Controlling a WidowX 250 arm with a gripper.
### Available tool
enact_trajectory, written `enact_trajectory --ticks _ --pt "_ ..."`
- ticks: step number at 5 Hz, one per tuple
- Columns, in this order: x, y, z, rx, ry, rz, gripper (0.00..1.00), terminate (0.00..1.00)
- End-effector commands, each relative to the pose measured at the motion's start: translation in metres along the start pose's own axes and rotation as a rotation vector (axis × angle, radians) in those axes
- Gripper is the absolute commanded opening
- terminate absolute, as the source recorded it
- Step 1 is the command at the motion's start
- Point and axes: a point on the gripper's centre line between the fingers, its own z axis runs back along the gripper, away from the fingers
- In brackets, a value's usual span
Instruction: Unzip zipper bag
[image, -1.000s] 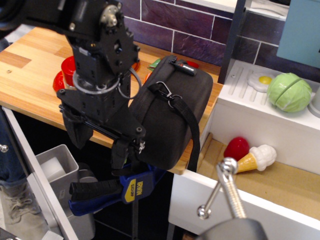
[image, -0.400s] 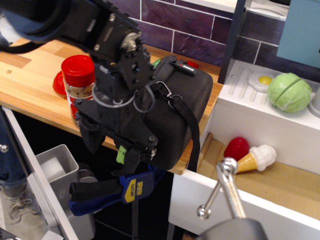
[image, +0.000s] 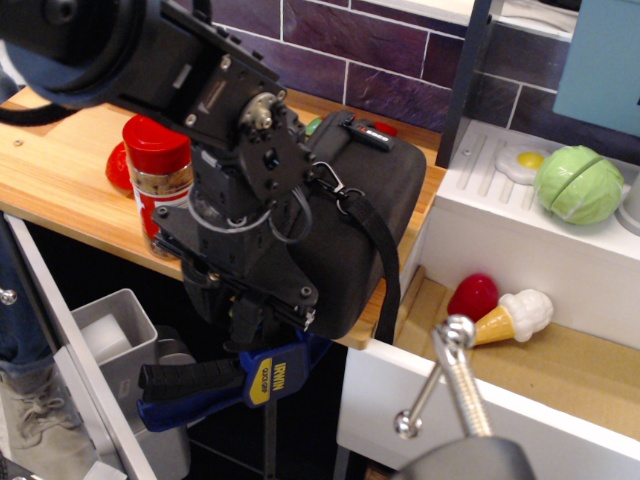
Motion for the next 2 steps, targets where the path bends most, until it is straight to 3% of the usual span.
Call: enact_trajectory --ticks 1,2 --pt "0.019 0.003 0.022 -0.028 -0.078 0.045 0.0 0.0" --pt "0.033 0.0 0.043 -0.079 -0.122 0.104 0.0 0.0"
